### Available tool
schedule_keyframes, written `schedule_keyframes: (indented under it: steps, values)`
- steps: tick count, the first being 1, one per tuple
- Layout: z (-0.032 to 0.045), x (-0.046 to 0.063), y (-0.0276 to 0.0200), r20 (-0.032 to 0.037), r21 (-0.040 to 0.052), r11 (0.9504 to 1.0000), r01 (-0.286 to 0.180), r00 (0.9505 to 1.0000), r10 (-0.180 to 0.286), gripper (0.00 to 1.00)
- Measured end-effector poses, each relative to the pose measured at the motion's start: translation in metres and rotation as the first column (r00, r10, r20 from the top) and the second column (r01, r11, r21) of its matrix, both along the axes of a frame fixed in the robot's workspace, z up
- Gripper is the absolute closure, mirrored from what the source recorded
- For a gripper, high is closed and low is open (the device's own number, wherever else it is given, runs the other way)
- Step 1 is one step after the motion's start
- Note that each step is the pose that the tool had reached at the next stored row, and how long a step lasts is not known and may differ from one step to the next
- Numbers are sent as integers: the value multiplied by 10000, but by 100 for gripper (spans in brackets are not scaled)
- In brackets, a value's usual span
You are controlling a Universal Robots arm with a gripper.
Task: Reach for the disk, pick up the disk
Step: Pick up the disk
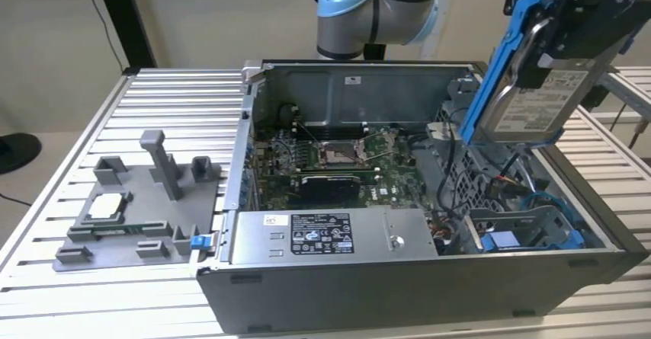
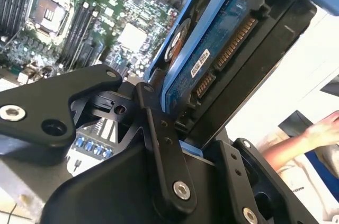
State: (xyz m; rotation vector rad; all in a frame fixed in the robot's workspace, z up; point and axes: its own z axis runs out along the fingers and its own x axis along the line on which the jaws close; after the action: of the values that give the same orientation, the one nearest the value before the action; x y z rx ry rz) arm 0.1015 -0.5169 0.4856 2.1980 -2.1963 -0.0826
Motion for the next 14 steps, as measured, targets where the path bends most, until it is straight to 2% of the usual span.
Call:
schedule_keyframes:
  steps: [3, 6, 14]
  values:
    - [-21, -1, -87, 84, 134, 9999, -2, 10000, 1, 100]
    - [-42, -2, -181, 95, 146, 9999, 1, 10000, -2, 100]
    - [-71, -2, -487, 96, 144, 9999, 10, 10000, -12, 100]
